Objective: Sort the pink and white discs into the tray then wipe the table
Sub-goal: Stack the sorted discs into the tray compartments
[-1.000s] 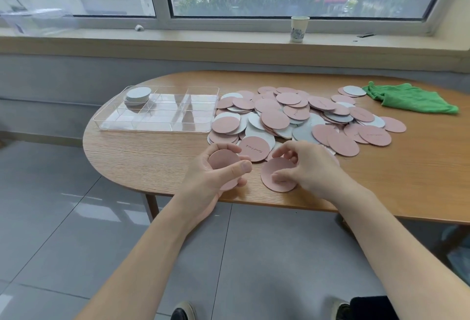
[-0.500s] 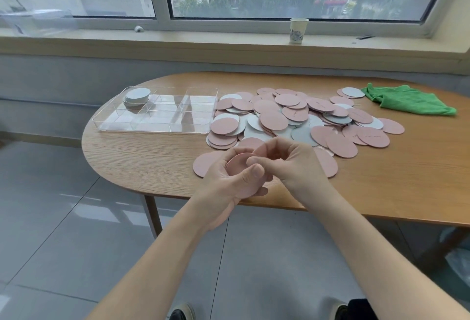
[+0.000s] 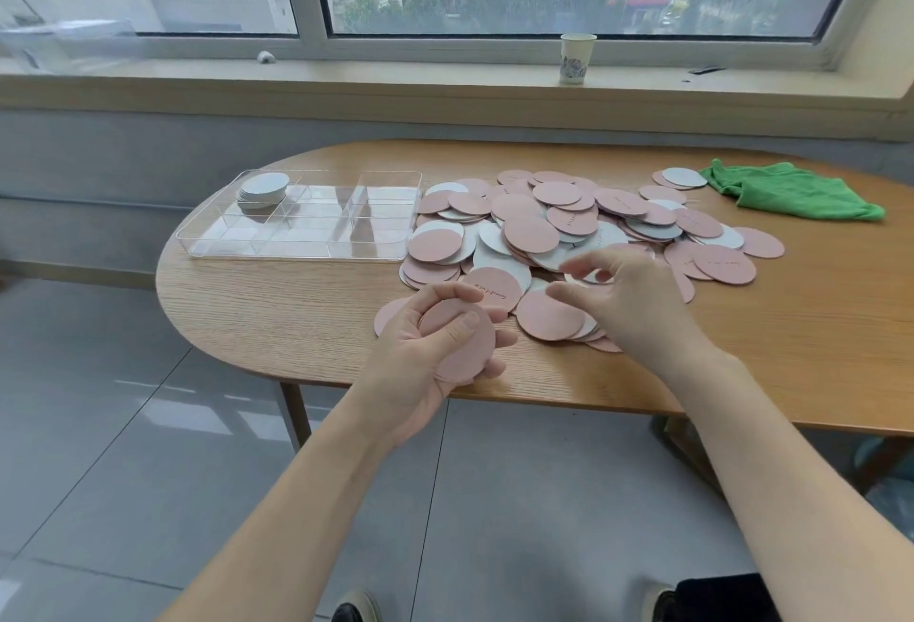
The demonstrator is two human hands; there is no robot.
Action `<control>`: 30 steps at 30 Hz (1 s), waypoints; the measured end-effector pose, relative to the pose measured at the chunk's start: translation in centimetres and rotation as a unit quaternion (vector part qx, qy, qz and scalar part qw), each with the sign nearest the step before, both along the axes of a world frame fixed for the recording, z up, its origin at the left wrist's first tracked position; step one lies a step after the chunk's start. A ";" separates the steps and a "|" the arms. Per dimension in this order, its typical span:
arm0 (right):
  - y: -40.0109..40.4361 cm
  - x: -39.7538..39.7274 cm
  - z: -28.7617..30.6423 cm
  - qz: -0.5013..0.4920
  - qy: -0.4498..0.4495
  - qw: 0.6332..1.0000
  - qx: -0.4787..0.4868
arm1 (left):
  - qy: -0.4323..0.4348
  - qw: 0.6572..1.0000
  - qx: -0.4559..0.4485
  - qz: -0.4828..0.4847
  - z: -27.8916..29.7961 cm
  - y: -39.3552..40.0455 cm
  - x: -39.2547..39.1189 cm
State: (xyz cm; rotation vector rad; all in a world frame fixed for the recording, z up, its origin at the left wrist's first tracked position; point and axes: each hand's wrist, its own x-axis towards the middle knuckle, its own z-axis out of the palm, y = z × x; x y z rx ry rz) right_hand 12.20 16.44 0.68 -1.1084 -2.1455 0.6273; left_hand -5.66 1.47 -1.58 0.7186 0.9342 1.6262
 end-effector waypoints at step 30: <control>-4.0 -1.3 1.9 0.210 0.153 0.936 -0.238 | 0.024 0.998 -0.036 0.037 0.9 0.6 1.3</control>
